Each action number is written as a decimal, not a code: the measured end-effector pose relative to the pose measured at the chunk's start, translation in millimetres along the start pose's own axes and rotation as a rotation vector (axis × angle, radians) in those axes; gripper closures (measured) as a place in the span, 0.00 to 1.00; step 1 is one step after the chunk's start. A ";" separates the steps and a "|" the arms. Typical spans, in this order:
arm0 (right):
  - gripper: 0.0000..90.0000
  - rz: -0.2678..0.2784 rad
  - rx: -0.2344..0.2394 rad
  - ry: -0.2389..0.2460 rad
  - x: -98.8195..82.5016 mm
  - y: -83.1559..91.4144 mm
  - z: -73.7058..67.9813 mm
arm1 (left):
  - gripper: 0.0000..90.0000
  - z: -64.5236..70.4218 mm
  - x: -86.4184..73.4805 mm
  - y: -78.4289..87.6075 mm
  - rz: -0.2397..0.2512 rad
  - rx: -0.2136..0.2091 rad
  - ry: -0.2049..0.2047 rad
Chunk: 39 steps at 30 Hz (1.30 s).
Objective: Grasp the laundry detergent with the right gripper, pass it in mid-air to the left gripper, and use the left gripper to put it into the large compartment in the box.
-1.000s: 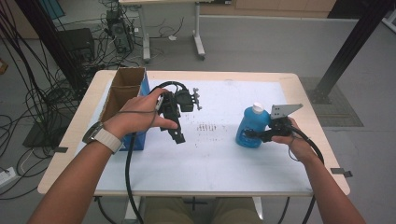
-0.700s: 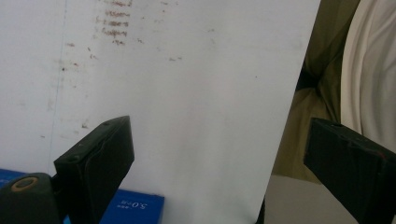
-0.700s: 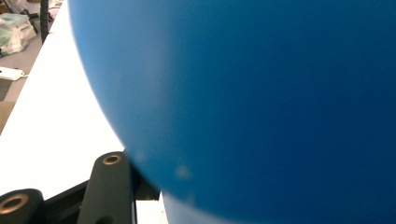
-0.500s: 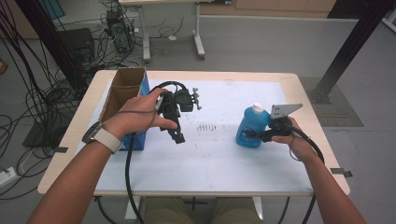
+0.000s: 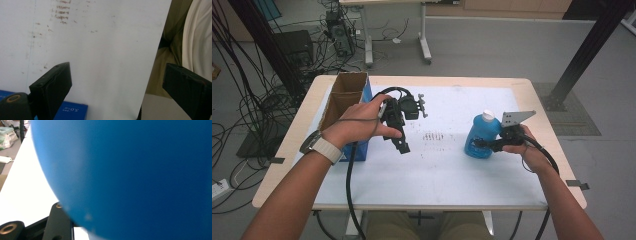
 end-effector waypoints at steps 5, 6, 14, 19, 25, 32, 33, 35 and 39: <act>0.50 0.000 0.001 -0.002 -0.1 0.0 0.1 | 0.10 0.1 0.0 0.1 -0.002 0.000 -0.001; 0.50 0.000 0.000 -0.001 -0.1 0.0 0.0 | 0.10 0.3 0.1 -0.1 -0.002 0.000 0.000; 0.49 0.000 0.004 -0.003 -0.1 -0.1 0.5 | 0.10 0.3 0.1 0.1 -0.002 0.000 0.000; 0.49 -0.001 0.008 -0.004 0.3 -0.2 1.1 | 0.10 -0.2 -0.2 -0.1 -0.001 0.002 0.003; 0.49 -0.004 0.009 -0.005 0.6 -0.4 1.1 | 0.10 -0.3 -0.2 -0.2 -0.002 0.002 0.003; 0.49 -0.004 0.011 -0.008 0.5 -0.4 1.4 | 0.10 -0.5 -0.2 -0.4 0.001 0.004 0.003; 0.49 -0.004 0.011 -0.008 0.6 -0.4 1.4 | 0.10 -0.5 -0.2 -0.3 0.002 0.004 0.004; 0.49 -0.004 0.011 -0.007 0.6 -0.5 1.3 | 0.10 -0.6 -0.4 -0.2 0.003 0.004 0.004; 0.49 -0.004 0.011 -0.007 0.5 -0.5 1.3 | 0.10 -0.4 -0.6 -0.2 0.007 0.005 0.009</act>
Point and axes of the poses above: each handheld gripper's, and its own axes: y roughly backward along the jaws, x roughly out of its top, z roughly to its right, the point moved 1 cm from there along -y, roughly forward along the jaws, and after that the axes turned 1 degree about -z, right-handed, at the moved point
